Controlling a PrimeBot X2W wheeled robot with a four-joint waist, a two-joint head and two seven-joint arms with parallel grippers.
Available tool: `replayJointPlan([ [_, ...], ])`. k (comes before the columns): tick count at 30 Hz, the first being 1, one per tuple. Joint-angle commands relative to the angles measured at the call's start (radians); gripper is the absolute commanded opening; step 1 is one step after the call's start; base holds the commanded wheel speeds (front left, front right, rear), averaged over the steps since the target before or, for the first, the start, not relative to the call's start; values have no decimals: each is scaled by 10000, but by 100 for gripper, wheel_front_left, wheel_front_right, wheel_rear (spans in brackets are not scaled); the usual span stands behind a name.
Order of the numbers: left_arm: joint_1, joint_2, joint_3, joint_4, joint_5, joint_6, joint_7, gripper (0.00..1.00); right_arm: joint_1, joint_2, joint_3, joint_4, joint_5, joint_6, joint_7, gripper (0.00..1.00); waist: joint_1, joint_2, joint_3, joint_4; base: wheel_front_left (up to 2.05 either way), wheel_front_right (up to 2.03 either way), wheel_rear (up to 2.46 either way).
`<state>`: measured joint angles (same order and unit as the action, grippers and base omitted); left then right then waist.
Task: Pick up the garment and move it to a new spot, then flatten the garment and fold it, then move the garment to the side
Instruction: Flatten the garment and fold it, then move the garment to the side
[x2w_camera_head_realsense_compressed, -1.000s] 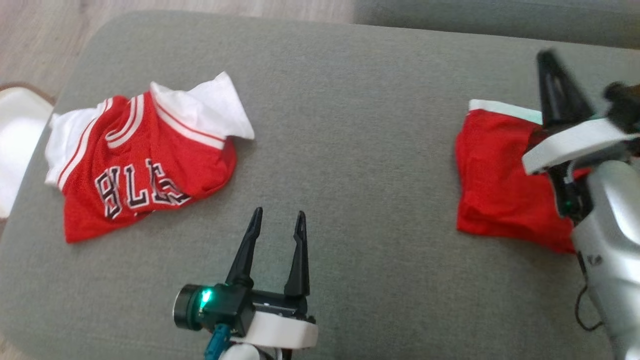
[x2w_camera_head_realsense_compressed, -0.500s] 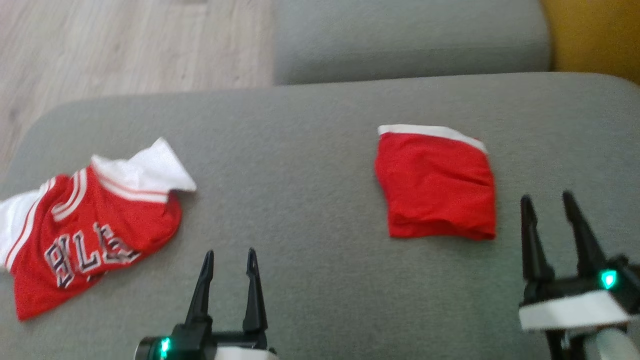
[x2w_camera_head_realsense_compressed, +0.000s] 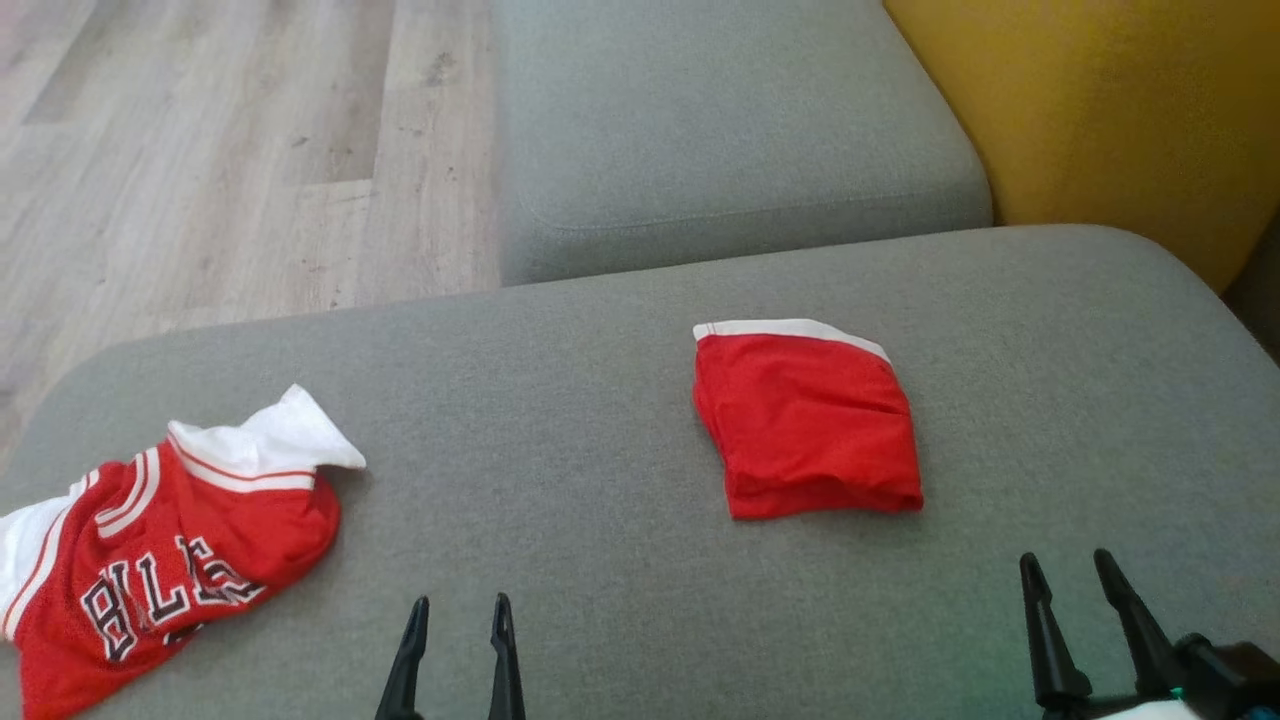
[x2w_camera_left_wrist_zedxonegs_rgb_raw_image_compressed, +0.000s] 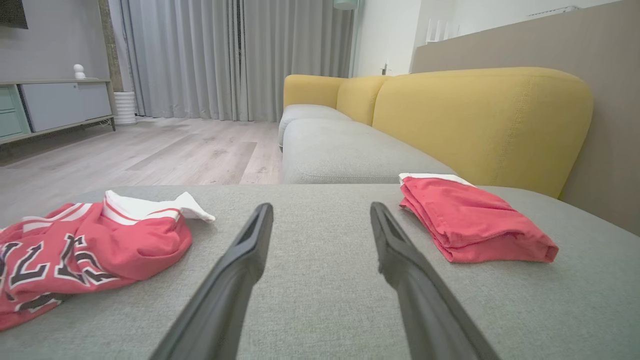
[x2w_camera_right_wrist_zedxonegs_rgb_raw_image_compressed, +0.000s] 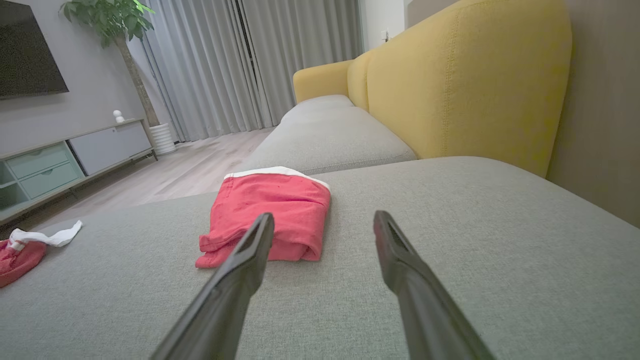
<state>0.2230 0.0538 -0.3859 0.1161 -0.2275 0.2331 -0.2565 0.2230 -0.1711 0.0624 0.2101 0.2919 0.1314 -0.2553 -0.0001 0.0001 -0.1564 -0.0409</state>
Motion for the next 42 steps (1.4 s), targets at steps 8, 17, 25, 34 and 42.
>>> replayJointPlan([
  [8, -300, -36, 439, -155, 77, -150, -53, 100, -533, -217, 345, -114, 9, -7, -64, 100, 1, -1, -116, 187, 0, 0, 0],
  [17, -232, -36, 500, -119, 143, -196, -53, 100, -492, -173, 492, -17, 29, -7, -64, 100, 1, -1, -207, 252, 0, 0, 0],
  [25, -165, -36, 520, -213, 153, -167, -53, 100, -474, -223, 602, -17, 62, -7, -64, 100, 1, -1, -89, 269, 0, 0, 0],
  [34, -367, -36, 297, -388, 95, 10, -53, 100, -733, -433, 611, 207, 408, -7, -64, 100, 1, -1, 982, 386, 0, 0, 0],
  [42, -1168, -36, -141, -351, 221, 162, -53, 100, -2651, -801, 413, 908, 1446, -7, 871, 100, 1, -1, 2669, 517, 0, 0, 0],
])
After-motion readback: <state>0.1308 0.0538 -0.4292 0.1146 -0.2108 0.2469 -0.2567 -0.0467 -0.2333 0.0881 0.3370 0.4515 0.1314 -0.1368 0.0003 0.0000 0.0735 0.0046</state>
